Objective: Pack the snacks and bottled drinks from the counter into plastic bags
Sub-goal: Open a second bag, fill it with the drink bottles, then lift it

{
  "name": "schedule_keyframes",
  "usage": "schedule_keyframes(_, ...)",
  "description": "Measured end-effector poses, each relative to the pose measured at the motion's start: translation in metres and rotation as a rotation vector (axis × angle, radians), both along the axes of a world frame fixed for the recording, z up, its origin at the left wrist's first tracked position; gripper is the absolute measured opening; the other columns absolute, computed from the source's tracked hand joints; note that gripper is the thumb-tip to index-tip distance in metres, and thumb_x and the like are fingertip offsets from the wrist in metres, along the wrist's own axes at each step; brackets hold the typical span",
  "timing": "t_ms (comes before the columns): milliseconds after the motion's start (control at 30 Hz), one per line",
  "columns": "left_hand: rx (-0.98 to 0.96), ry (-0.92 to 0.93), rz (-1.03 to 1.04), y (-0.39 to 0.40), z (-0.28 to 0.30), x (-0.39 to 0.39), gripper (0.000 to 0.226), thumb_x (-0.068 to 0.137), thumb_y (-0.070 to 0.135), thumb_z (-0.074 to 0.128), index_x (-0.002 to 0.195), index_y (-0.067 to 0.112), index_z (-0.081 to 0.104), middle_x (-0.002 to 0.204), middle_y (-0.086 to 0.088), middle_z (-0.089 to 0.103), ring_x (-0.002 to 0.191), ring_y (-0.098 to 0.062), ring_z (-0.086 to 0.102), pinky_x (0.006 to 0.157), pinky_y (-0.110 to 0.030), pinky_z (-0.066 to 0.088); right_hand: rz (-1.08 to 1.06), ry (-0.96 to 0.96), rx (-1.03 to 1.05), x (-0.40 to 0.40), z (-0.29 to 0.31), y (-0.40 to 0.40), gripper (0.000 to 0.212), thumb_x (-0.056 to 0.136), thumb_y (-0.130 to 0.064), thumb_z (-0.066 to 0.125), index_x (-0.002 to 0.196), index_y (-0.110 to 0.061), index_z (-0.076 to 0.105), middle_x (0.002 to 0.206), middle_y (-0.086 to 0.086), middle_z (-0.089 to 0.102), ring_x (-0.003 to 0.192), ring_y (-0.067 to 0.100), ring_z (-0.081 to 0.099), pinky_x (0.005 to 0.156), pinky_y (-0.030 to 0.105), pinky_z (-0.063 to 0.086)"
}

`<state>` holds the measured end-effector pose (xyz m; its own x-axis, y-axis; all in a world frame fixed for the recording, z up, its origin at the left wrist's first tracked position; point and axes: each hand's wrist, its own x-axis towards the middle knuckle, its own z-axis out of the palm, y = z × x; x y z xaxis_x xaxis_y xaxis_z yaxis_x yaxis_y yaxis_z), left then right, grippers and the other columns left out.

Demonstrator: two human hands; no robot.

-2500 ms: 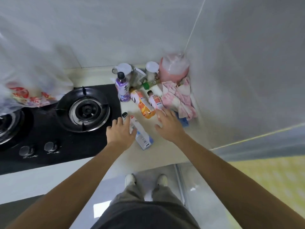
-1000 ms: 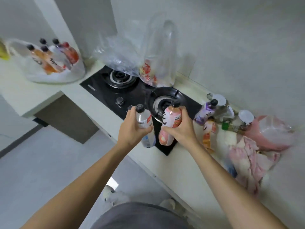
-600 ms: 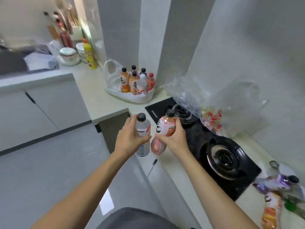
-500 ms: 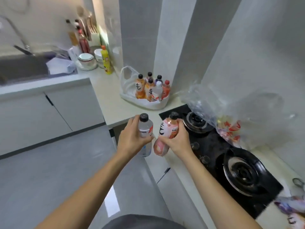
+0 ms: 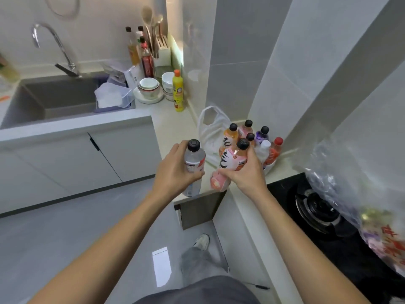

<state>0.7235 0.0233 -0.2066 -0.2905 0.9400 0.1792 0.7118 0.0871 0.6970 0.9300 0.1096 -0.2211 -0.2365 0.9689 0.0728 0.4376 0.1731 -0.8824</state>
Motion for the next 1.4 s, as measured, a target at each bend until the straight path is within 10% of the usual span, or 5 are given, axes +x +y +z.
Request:
schedule_keyframes(433, 0.051, -0.153, 0.01, 0.21, 0.017, -0.052, 0.058, 0.066, 0.035, 0.085, 0.109, 0.038, 0.047, 0.106, 0.014, 0.061, 0.094, -0.014, 0.059, 0.078, -0.043, 0.055, 0.02, -0.129, 0.079, -0.074, 0.045, 0.249, 0.073, 0.06, -0.028, 0.097, 0.12, -0.032, 0.055, 0.112, -0.011, 0.068, 0.105, 0.014, 0.067, 0.096, 0.04, 0.058)
schedule_keyframes(1100, -0.239, -0.125, -0.369, 0.294, -0.08, -0.041, 0.054, 0.067, 0.06, 0.06, 0.113, 0.036, 0.044, 0.11, 0.013, 0.056, 0.091, -0.018, 0.057, 0.075, -0.042, 0.054, 0.094, -0.521, -0.126, -0.072, -0.013, 0.31, 0.073, 0.058, -0.031, 0.096, 0.113, -0.031, 0.048, 0.109, -0.006, 0.067, 0.101, 0.024, 0.065, 0.086, 0.039, 0.056)
schedule_keyframes(1400, -0.251, -0.061, -0.455, 0.317, -0.103, -0.035, 0.056, 0.081, 0.043, 0.081, 0.123, 0.034, 0.046, 0.12, 0.01, 0.049, 0.096, -0.018, 0.057, 0.074, -0.037, 0.053, 0.173, -0.693, -0.181, -0.059, -0.025, 0.325, 0.055, 0.062, -0.03, 0.097, 0.093, -0.023, 0.052, 0.088, 0.0, 0.066, 0.079, 0.022, 0.064, 0.066, 0.034, 0.053)
